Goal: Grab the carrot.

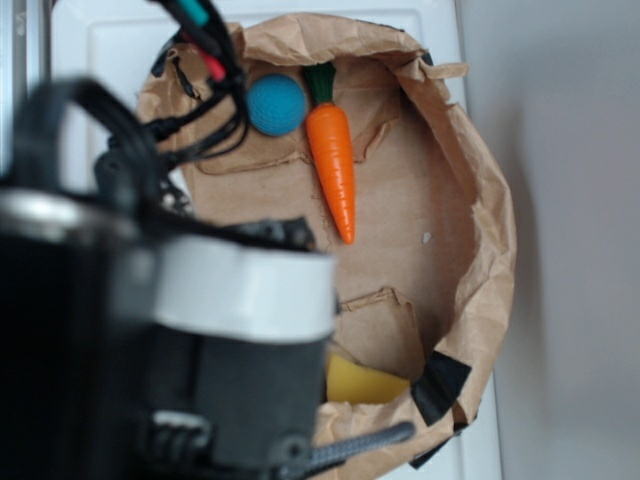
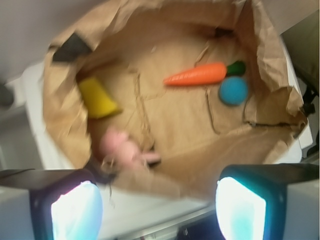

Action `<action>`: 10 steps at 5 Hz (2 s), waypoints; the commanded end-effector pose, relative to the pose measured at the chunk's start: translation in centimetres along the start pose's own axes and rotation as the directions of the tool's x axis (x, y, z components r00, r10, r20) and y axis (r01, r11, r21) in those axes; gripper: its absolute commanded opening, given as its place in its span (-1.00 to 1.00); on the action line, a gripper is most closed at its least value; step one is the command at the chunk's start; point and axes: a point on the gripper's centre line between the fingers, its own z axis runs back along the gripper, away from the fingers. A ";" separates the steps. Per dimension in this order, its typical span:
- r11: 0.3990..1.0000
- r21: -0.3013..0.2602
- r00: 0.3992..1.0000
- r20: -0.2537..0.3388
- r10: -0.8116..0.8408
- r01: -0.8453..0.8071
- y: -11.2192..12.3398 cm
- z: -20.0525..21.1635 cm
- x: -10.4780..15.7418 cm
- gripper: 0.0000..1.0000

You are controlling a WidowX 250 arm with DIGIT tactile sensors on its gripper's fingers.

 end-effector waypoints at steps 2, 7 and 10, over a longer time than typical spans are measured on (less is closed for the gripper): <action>0.972 -0.044 0.970 0.076 0.232 -0.229 1.6 -0.1 0.8 1.00; 0.614 -0.078 0.602 0.136 0.787 -0.785 4.9 -9.4 8.9 1.00; 0.614 -0.078 0.602 0.136 0.787 -0.785 4.9 -9.4 8.9 1.00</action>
